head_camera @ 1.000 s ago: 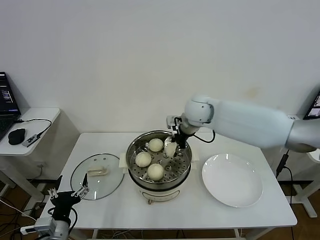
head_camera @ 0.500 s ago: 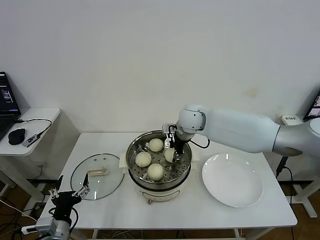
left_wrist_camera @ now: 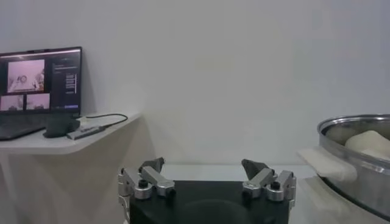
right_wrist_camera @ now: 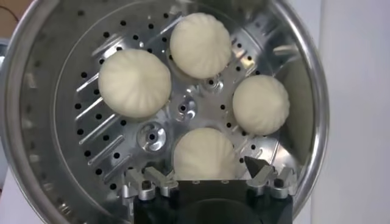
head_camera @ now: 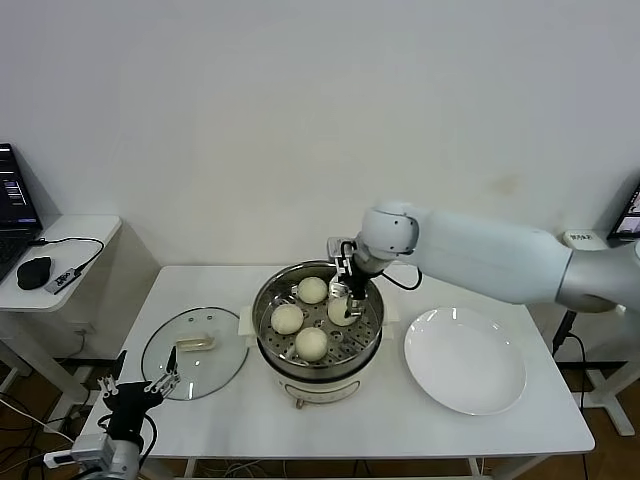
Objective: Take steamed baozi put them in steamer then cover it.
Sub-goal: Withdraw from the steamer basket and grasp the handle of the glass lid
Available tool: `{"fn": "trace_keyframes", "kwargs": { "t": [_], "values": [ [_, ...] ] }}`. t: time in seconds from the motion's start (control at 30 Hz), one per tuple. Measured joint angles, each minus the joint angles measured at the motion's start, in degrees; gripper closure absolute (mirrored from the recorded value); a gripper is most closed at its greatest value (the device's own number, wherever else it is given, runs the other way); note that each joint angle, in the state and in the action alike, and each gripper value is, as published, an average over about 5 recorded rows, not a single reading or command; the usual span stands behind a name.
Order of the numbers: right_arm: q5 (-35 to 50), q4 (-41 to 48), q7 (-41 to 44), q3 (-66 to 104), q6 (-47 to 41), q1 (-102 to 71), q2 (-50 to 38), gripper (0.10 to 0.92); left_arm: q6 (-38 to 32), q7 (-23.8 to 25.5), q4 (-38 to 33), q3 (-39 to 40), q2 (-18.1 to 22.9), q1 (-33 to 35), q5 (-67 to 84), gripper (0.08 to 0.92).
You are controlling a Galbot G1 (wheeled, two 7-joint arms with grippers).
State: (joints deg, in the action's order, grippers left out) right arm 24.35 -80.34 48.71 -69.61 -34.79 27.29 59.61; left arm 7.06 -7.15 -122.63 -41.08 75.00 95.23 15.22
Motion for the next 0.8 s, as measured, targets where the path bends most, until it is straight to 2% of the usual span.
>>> {"fn": "trace_keyframes", "kwargs": {
  "t": [0.23, 0.43, 0.6, 0.8],
  "values": [
    [3.37, -5.63, -6.09, 3.61, 0.77, -1.55, -5.40, 0.203, 0.02, -0.01, -0.01, 0.74, 0.31, -0.23, -0.34, 0.177],
    [7.77, -11.12, -18.57, 9.78, 5.90, -7.98, -11.99, 0.203, 0.05, -0.17, 0.27, 1.41, 0.44, -0.53, -0.81, 0.177],
    [8.26, -14.66, -28.89, 19.66, 12.57, -19.65, -16.58, 0.203, -0.29, -0.23, 0.83, 1.74, 0.39, -0.76, -1.08, 0.177],
    [5.63, -17.42, -36.36, 37.94, 20.72, -38.57, -17.89, 0.203, -0.65, -0.59, 1.72, 1.88, 0.28, -0.86, -1.12, 0.177]
  ]
}}
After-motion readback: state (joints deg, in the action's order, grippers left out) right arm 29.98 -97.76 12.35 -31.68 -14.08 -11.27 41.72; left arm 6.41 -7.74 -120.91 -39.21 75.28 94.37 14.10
